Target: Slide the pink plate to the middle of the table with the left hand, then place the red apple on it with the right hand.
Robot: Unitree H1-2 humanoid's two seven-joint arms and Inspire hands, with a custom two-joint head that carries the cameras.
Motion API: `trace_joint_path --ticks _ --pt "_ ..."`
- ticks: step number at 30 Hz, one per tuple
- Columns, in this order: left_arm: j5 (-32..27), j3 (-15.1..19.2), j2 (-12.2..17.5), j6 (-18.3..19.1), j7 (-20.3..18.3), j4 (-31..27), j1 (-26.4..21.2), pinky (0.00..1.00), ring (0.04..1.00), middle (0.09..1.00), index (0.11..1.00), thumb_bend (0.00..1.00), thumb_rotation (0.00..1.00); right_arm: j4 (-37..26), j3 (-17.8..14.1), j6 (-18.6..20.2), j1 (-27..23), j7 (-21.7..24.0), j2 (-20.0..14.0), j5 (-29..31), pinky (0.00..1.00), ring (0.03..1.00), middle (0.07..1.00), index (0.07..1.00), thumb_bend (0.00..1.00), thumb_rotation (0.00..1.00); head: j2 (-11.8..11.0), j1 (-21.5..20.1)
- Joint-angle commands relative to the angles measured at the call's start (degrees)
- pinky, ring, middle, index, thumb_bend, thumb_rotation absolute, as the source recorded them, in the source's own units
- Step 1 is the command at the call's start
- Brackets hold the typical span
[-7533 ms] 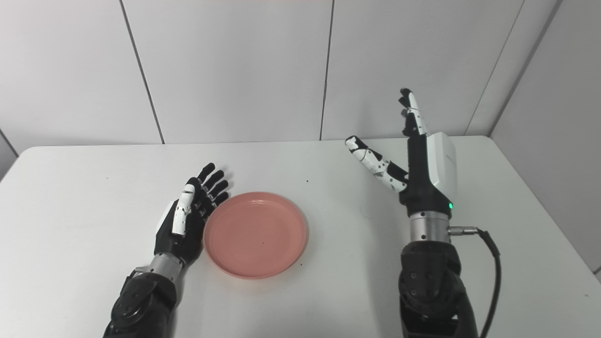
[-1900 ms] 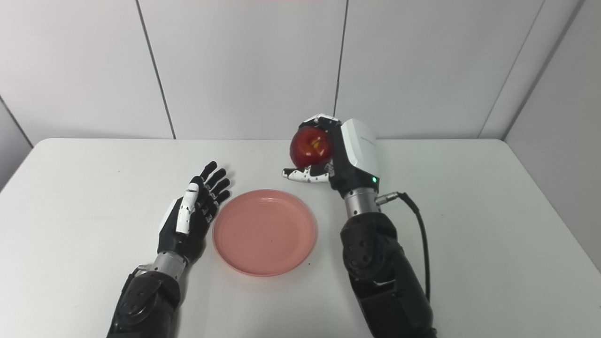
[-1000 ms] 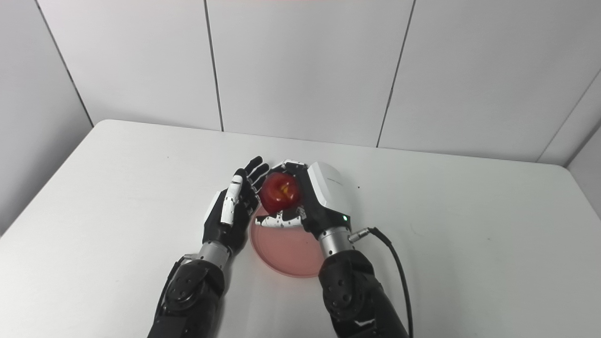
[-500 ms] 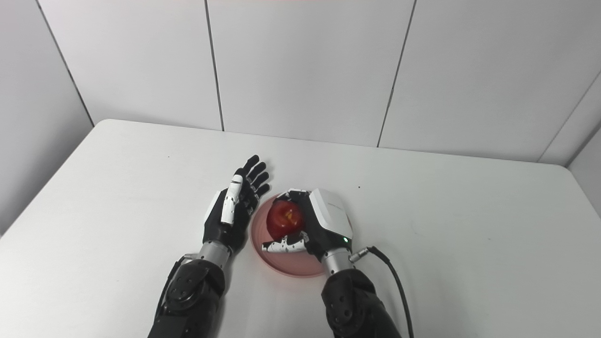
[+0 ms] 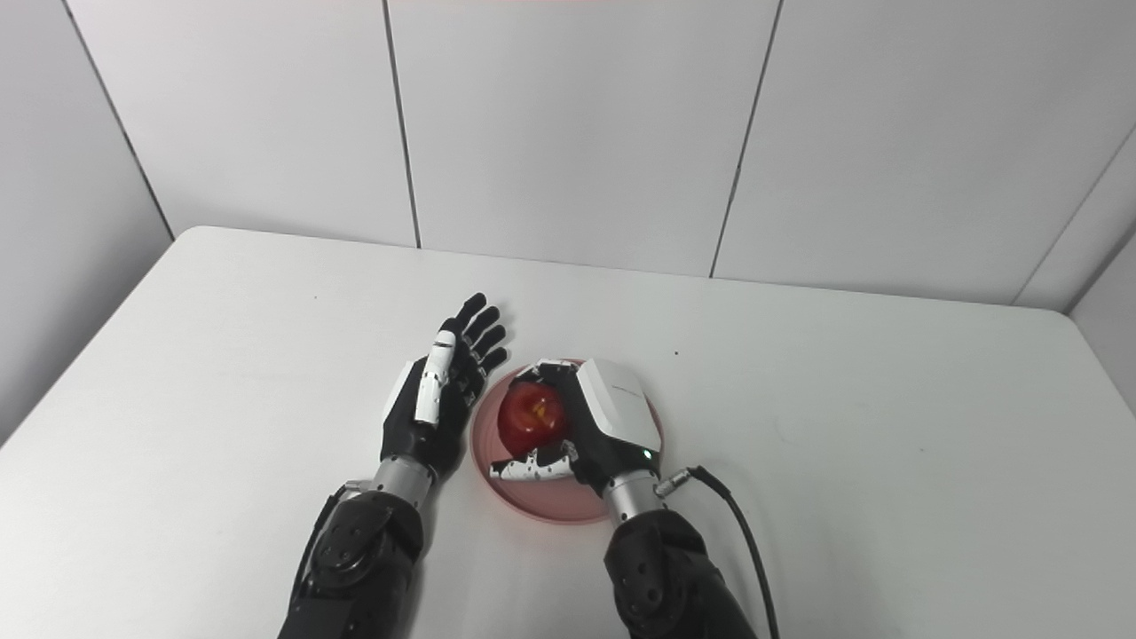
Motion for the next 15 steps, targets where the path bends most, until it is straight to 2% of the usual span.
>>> trace_joint_path --ticks 1,8,9,10,12,15 --pt "0.26 -0.08 0.11 1.41 0.39 1.86 2.86 0.94 0.944 0.946 0.923 0.35 1.0 -0.03 0.1 -1.69 -1.46 -0.55 -0.11 -0.83 0.26 0.349 0.428 0.534 0.52 0.0 -0.07 0.04" --pt "0.69 -0.06 0.28 1.0 0.69 2.29 2.8 0.93 0.936 0.942 0.917 0.37 1.0 -0.81 -0.1 -1.19 -1.21 -0.83 0.24 -1.27 0.37 0.481 0.465 0.524 0.53 0.0 -0.1 -0.11" --pt "0.91 -0.1 0.3 1.12 0.87 2.24 2.82 0.93 0.931 0.937 0.915 0.37 1.0 -0.89 -0.13 -1.18 -1.2 -0.85 0.27 -1.29 0.42 0.538 0.578 0.612 0.73 0.06 -0.1 -0.11" --pt "1.01 -0.21 0.44 1.12 0.75 2.29 2.79 0.93 0.931 0.937 0.918 0.37 1.0 -1.05 -0.06 -1.25 -1.2 -0.88 0.21 -1.46 0.46 0.569 0.632 0.655 0.82 0.09 -0.06 -0.27" --pt "1.0 -0.32 0.67 1.01 0.38 2.44 2.74 0.95 0.937 0.943 0.929 0.38 1.0 -1.31 0.04 -1.35 -1.2 -0.8 0.05 -1.72 0.52 0.629 0.698 0.711 0.89 0.15 -0.07 -0.33" --pt "1.16 -0.37 0.96 0.66 -0.09 2.71 2.72 0.95 0.937 0.944 0.934 0.38 1.0 -1.76 0.05 -1.25 -1.17 -0.38 -0.17 -2.05 0.56 0.666 0.729 0.738 0.92 0.19 -0.01 -0.5"
